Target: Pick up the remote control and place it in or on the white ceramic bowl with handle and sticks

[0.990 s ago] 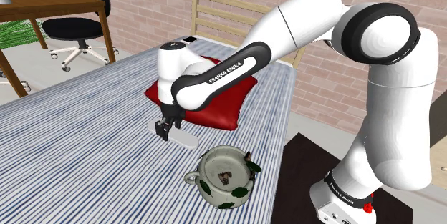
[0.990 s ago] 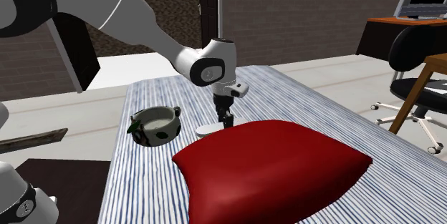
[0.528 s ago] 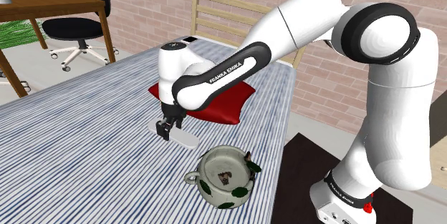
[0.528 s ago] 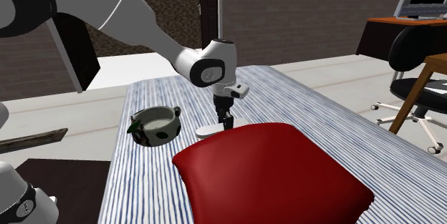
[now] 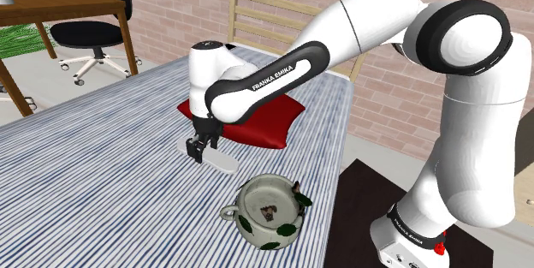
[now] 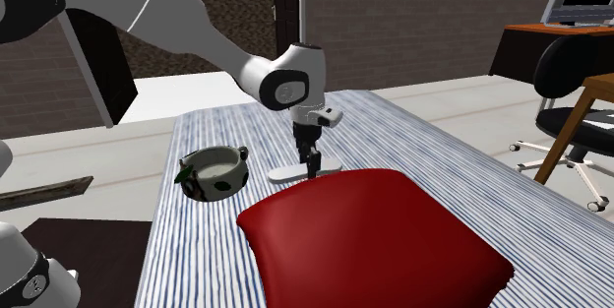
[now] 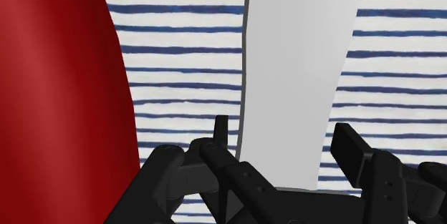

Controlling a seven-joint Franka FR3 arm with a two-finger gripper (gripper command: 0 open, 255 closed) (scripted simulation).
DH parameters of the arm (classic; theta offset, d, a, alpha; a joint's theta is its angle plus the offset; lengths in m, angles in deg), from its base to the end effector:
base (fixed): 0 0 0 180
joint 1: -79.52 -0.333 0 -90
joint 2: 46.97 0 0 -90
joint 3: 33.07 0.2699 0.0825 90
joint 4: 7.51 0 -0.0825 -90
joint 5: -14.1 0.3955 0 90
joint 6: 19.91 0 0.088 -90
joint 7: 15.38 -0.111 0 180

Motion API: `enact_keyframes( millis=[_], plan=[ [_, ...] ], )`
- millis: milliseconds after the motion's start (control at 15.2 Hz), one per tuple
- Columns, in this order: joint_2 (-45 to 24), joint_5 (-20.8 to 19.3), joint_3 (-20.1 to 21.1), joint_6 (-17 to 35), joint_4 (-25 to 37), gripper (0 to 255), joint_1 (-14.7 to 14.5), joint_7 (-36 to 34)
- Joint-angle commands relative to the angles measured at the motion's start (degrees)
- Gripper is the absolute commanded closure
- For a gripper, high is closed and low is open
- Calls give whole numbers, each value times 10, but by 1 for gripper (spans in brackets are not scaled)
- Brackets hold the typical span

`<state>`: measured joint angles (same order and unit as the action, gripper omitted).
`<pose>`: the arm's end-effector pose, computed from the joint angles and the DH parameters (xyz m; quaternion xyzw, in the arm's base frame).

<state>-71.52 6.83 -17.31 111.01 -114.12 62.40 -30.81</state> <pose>0.5320 0.3342 0.2440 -0.9835 -0.1803 -0.0034 0.0106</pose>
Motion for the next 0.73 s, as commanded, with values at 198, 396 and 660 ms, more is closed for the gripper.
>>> enact_keyframes(
  millis=[198,396,660],
  plan=[
    [23,8,4,-32,10,255,3,5],
    [35,13,7,-51,18,255,4,7],
    [49,18,9,-77,30,255,6,11]
  ],
)
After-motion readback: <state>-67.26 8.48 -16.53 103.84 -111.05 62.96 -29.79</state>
